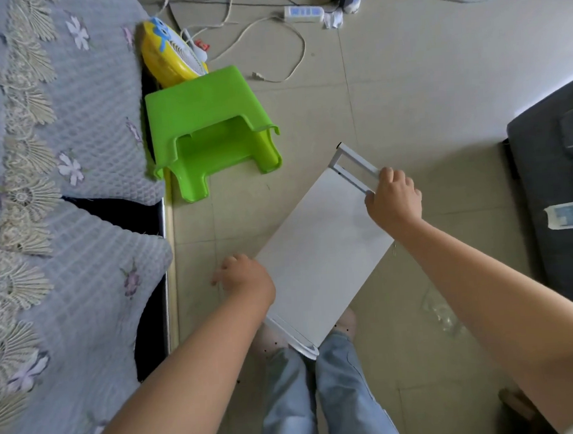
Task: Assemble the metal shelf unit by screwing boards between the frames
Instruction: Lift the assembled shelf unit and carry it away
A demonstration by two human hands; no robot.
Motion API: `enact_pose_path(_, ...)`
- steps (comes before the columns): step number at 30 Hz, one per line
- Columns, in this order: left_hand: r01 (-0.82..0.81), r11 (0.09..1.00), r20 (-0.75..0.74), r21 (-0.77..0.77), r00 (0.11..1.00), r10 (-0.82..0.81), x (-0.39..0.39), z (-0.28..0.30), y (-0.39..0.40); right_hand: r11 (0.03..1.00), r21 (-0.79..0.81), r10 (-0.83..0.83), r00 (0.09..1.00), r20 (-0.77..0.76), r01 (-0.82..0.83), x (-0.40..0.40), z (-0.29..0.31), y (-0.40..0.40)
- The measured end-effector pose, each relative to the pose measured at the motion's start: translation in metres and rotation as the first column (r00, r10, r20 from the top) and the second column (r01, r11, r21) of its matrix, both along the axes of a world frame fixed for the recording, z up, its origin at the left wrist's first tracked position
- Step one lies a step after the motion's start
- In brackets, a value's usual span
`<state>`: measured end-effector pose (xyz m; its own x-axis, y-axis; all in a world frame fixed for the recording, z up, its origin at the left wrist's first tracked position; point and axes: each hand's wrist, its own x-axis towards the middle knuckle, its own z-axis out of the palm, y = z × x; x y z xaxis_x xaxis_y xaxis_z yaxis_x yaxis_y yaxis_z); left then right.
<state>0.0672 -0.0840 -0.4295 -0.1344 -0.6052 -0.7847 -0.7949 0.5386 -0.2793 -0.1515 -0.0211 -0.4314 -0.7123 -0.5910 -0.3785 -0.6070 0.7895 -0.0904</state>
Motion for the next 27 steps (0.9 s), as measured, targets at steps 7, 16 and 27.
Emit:
enact_pose_path(7,-0.439,0.894,-0.142,0.090,0.883,0.448,0.014,0.012,0.013,0.996,0.080,0.039,0.999,-0.022,-0.038,0.007,0.001,-0.004)
enact_pose_path(16,-0.794,0.597,-0.333,0.115,0.536,0.776,0.005,0.025,0.021,0.991,0.022,-0.136,0.986,0.093,0.135,-0.014,0.008,-0.013)
enact_pose_path(27,-0.682,0.730,-0.489,0.047,0.622,0.612,-0.030,0.047,-0.009,0.954,-0.022,-0.293,0.947,0.133,0.299,-0.040,0.031,0.009)
